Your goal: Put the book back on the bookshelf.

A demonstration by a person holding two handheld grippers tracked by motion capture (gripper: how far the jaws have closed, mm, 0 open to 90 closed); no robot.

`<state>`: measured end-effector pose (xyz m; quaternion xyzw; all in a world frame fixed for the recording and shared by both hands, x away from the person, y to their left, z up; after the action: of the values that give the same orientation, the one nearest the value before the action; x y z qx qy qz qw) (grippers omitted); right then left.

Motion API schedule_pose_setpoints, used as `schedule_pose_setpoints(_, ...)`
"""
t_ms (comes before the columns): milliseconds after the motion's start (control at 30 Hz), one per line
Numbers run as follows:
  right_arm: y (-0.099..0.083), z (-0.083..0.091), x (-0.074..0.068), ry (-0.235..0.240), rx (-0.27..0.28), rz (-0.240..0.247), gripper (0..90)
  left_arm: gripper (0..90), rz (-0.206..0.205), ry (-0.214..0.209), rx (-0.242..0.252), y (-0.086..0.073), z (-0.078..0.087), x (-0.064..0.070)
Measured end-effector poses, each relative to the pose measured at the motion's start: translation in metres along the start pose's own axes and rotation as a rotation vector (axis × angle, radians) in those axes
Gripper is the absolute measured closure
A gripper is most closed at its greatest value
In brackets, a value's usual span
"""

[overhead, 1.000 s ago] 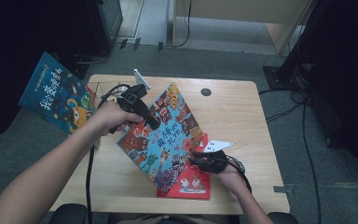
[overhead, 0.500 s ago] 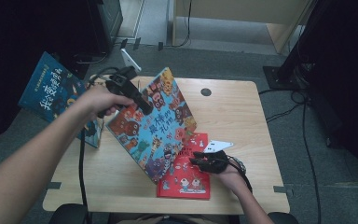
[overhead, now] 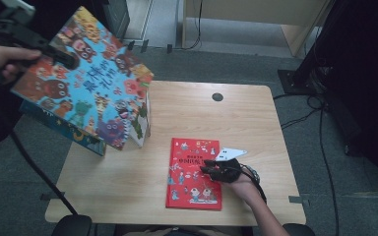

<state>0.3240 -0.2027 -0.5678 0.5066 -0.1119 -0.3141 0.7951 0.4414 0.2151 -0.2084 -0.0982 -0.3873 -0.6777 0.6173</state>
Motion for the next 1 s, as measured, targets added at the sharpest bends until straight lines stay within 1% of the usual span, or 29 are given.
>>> schedule_pose_setpoints(67, 0.0, 0.0, 0.0, 0.0, 0.0, -0.001, 65.6, 81.7, 0.046, 0.042, 0.033, 0.001, 0.017, -0.022)
schedule_pose_setpoints(100, 0.0, 0.0, 0.0, 0.0, 0.0, 0.001, 65.6, 81.6, 0.057, 0.058, 0.046, 0.001, 0.021, -0.029)
schedule_pose_setpoints(167, 0.0, 0.0, 0.0, 0.001, 0.001, -0.002, 65.6, 81.6, 0.081, 0.093, 0.062, 0.001, 0.031, -0.048)
schedule_pose_setpoints(200, 0.0, 0.0, 0.0, 0.002, 0.001, -0.003, 65.7, 81.7, 0.09, 0.115, 0.061, 0.0, 0.034, -0.057)
schedule_pose_setpoints(233, 0.0, 0.0, 0.0, 0.002, 0.001, -0.004, 65.7, 81.6, 0.104, 0.131, 0.068, -0.001, 0.036, -0.065)
schedule_pose_setpoints(333, 0.0, 0.0, 0.0, 0.002, 0.001, -0.001, 65.7, 81.1, 0.127, 0.183, 0.068, -0.005, 0.039, -0.088)
schedule_pose_setpoints(367, 0.0, 0.0, 0.0, 0.003, 0.002, -0.002, 65.7, 81.2, 0.138, 0.195, 0.061, -0.007, 0.038, -0.094)
schedule_pose_setpoints(400, 0.0, 0.0, 0.0, 0.003, 0.002, -0.002, 65.7, 81.1, 0.151, 0.205, 0.065, -0.008, 0.037, -0.1)
schedule_pose_setpoints(433, 0.0, 0.0, 0.0, 0.003, 0.002, -0.002, 65.8, 81.0, 0.155, 0.213, 0.052, -0.012, 0.035, -0.104)
schedule_pose_setpoints(533, 0.0, 0.0, 0.001, 0.003, 0.004, -0.003, 65.9, 80.7, 0.157, 0.228, 0.052, -0.017, 0.026, -0.114)
schedule_pose_setpoints(567, 0.0, 0.0, 0.001, 0.002, 0.004, -0.003, 65.9, 80.9, 0.163, 0.235, 0.061, -0.018, 0.021, -0.118)
schedule_pose_setpoints(600, 0.0, 0.0, 0.001, 0.003, 0.002, -0.002, 65.9, 80.9, 0.164, 0.234, 0.056, -0.019, 0.017, -0.119)
schedule_pose_setpoints(667, 0.0, 0.0, 0.001, 0.002, 0.003, -0.003, 65.8, 80.7, 0.166, 0.235, 0.045, -0.022, 0.006, -0.122)
schedule_pose_setpoints(700, 0.0, 0.0, 0.001, 0.002, 0.001, -0.001, 65.8, 80.6, 0.167, 0.234, 0.047, -0.022, 0.002, -0.123)
schedule_pose_setpoints(733, 0.0, 0.0, 0.001, 0.001, 0.002, -0.001, 65.7, 80.6, 0.161, 0.229, 0.038, -0.023, -0.002, -0.123)
schedule_pose_setpoints(767, 0.0, 0.0, 0.001, 0.001, 0.003, -0.002, 65.8, 80.6, 0.163, 0.228, 0.04, -0.022, -0.006, -0.123)
schedule_pose_setpoints(833, 0.0, 0.0, 0.001, 0.002, 0.003, -0.002, 65.8, 80.7, 0.161, 0.226, 0.033, -0.022, -0.012, -0.124)
schedule_pose_setpoints(933, 0.0, 0.0, 0.001, 0.002, 0.002, -0.002, 65.8, 80.4, 0.16, 0.239, 0.053, -0.018, -0.013, -0.126)
schedule_pose_setpoints(1000, 0.0, 0.0, 0.001, 0.002, 0.001, -0.002, 65.8, 80.2, 0.161, 0.243, 0.054, -0.018, -0.013, -0.126)
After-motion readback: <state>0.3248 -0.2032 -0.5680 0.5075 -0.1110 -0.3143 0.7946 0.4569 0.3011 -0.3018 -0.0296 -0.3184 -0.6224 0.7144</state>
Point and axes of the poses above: each handheld gripper's, and its own axes: z roughly backward along the jaws, y roughly out of its top, x roughly to its right, the point moved 9 cm from there along -z, roughly forward along the jaws, and after that the axes turned 10 degrees about x, right-handed, at the moved point
